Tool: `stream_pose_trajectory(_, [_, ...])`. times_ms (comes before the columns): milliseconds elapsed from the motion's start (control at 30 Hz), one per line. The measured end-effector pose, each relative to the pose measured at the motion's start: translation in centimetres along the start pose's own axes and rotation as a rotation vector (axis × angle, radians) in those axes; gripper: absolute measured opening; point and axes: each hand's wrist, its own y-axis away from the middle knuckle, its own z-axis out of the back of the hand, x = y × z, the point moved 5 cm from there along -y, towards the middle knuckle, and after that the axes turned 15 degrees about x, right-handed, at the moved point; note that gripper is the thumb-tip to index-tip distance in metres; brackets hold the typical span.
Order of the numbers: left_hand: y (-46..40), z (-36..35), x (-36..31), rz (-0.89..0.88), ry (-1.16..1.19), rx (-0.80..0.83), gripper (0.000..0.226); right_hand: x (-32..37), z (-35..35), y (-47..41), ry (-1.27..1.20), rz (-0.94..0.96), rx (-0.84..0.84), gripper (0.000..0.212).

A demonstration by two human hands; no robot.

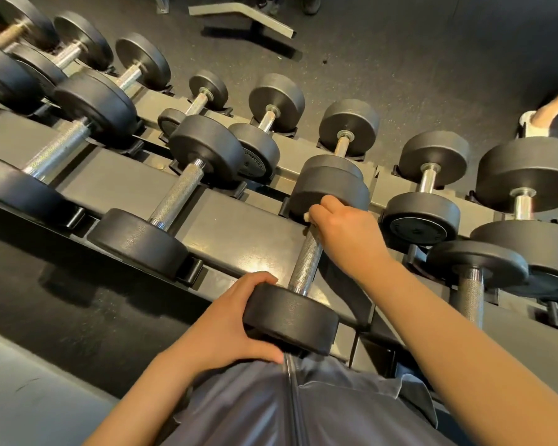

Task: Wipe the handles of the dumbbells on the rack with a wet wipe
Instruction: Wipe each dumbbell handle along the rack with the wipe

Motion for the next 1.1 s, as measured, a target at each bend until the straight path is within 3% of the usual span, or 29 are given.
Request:
stream_pose_trajectory(100, [-0.7, 0.6, 0.3, -0.021, -0.133, -0.025, 0.071, 0.2, 0.4, 0.3, -0.169, -0.006, 0.019, 0.014])
stream_pose_trajectory(233, [-0.7, 0.9, 0.0, -0.013, -0.209, -0.032, 0.064, 3.4, 0.1, 3.1, -0.284, 0.265, 0.307, 0.02])
stream_pose_trajectory(300, [-0.6, 0.8, -0.2, -0.003, -0.251, -0.05, 0.062, 4.2, -0.1, 3.9, -0.304, 0.308, 0.363, 0.02])
stream_pose_trajectory(467, [-0.6, 0.6, -1.2, -0.007, -0.362, -0.066, 0.062, 0.2, 0.7, 1.4, 0.009, 0.062, 0.16, 0.016])
stream_pose_trajectory(533, [-0.4, 0.5, -1.6, 0.0, -0.395, -0.077, 0.06, -0.7, 0.8, 0.8, 0.052, -0.021, 0.08, 0.024])
stream_pose_trajectory(600, [-0.4, 0.6, -2.1, 0.004, -0.431, -0.081, 0.059, -0.6, 0.6, 0.7, 0.045, -0.05, 0.051, 0.03])
stream_pose_trajectory(700, [-0.3, 0.8, -2.6, 0.007, -0.486, -0.101, 0.059, -0.2, 0.8, 0.6, -0.071, -0.047, 0.039, 0.013])
stream_pose_trajectory(833, [0.0, 1.0, -2.6, 0.002, -0.488, -0.101, 0.055, 3.2, 0.7, 2.1, -0.2, 0.25, 0.279, 0.02])
stream_pose_trajectory(900, [-0.1, 1.0, -2.4, 0.025, -0.474, -0.081, 0.058, 4.6, 0.3, 3.0, -0.192, 0.357, 0.32, 0.019])
stream_pose_trajectory(967, [0.0, 1.1, -2.1, 0.029, -0.474, -0.088, 0.06, 3.1, 0.2, 2.8, -0.185, 0.29, 0.249, 0.017])
stream_pose_trajectory(1100, [-0.1, 1.2, -1.7, 0.04, -0.471, -0.056, 0.06, -1.6, 0.3, 2.3, -0.321, -0.074, -0.119, 0.008])
